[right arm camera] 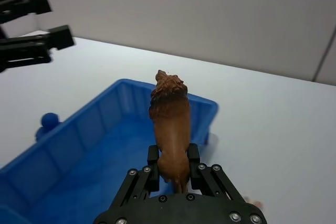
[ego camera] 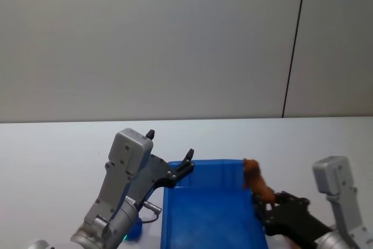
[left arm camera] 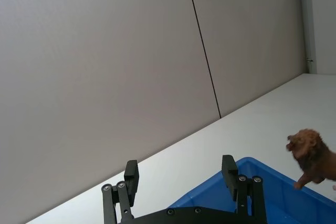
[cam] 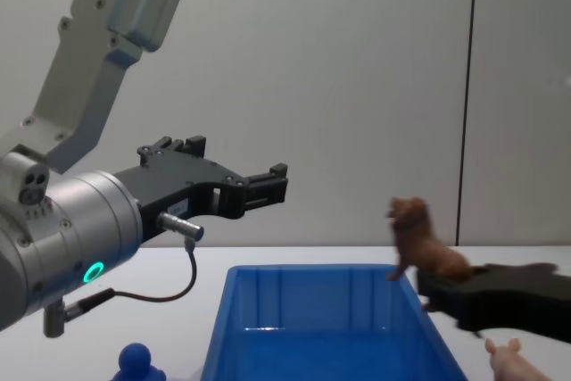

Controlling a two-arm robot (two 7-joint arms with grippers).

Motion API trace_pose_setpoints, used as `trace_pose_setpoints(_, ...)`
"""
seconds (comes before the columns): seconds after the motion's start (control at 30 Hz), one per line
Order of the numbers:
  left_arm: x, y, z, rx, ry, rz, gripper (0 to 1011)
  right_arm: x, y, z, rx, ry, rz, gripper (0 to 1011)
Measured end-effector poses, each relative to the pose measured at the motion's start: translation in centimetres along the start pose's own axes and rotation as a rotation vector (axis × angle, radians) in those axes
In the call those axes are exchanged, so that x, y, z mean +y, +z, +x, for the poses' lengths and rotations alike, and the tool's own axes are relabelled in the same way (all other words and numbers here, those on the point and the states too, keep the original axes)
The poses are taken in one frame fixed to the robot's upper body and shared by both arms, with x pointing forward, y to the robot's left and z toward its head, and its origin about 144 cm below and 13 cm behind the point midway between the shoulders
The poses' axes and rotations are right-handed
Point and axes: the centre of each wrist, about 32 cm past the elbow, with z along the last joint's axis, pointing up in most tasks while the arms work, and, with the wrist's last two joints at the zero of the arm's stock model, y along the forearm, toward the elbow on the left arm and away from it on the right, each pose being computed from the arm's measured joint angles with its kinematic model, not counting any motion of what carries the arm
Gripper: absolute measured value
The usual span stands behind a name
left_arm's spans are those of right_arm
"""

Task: Pick up the two dolls from the table and place them into the box.

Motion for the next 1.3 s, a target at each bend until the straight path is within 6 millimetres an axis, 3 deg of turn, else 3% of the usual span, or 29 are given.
trace_pose_setpoints(0.17, 0.0, 0.0, 0.0, 0.000, 0.000, 0.000, 1001, 1.1, 0.3, -0.6, -0.004, 0.063, 0.000, 340)
trace_pose_setpoints(0.53, 0.0, 0.0, 0.0, 0.000, 0.000, 0.000, 1001, 2.7, 0.6, -1.4, -0.003, 0.124, -0.005, 705)
trace_pose_setpoints(0.87, 0.0, 0.0, 0.0, 0.000, 0.000, 0.000, 1001, 2.3, 0.8, -1.1, 0.001, 0.067, 0.006, 980)
trace_pose_setpoints(1.3, 0.0, 0.0, 0.0, 0.000, 0.000, 0.000, 1001, -0.2, 0.9, -0.4, -0.001, -0.075, 0.023, 1001)
